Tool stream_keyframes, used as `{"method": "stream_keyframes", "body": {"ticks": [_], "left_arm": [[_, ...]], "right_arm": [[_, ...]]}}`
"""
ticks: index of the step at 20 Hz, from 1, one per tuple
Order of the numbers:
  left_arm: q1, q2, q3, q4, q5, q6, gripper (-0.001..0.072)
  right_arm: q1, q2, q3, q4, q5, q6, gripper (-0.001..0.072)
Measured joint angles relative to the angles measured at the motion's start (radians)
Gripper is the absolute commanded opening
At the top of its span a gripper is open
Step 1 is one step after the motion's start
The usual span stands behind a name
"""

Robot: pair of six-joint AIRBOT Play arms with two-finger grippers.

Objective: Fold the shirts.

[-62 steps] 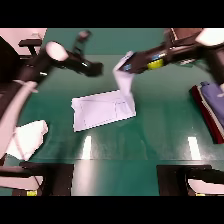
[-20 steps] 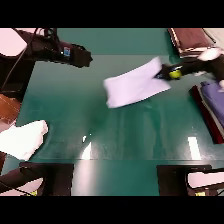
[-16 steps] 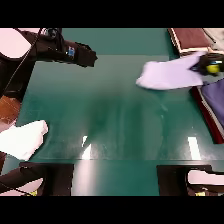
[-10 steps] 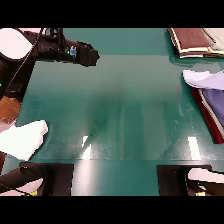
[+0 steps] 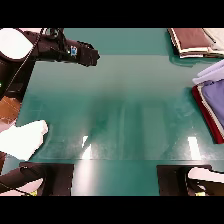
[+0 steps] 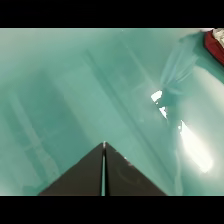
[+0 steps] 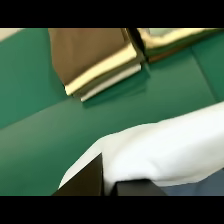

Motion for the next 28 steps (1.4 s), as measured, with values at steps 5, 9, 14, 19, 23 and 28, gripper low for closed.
{"method": "stream_keyframes", "body": {"ticks": [5, 9, 14, 19, 23, 28], "left_arm": [[0.0, 0.0, 0.0, 0.0, -0.011, 0.001, 0.0023], [0.0, 0.0, 0.0, 0.0, -0.017, 0.005, 0.0023], [0.0, 0.0, 0.0, 0.001, -0.018, 0.008, 0.0023], [0.0, 0.0, 0.0, 0.001, -0.018, 0.008, 0.0023], [0.0, 0.0, 0.0, 0.0, -0.017, 0.008, 0.0024], [0.0, 0.0, 0.0, 0.021, -0.014, 0.008, 0.0024]], "right_arm": [[-0.06, 0.0, 0.08, -0.032, 0.134, 0.0, 0.0015], [-0.125, 0.022, 0.041, -0.129, 0.256, 0.0, 0.0015], [-0.23, 0.125, -0.185, -0.284, 0.322, 0.0, 0.0102], [-0.354, 0.22, -0.418, -0.368, 0.332, 0.003, 0.0653], [-0.351, 0.261, -0.454, -0.293, 0.31, 0.011, 0.0652], [-0.087, 0.299, -0.385, -0.149, 0.27, 0.011, 0.0571]]}}
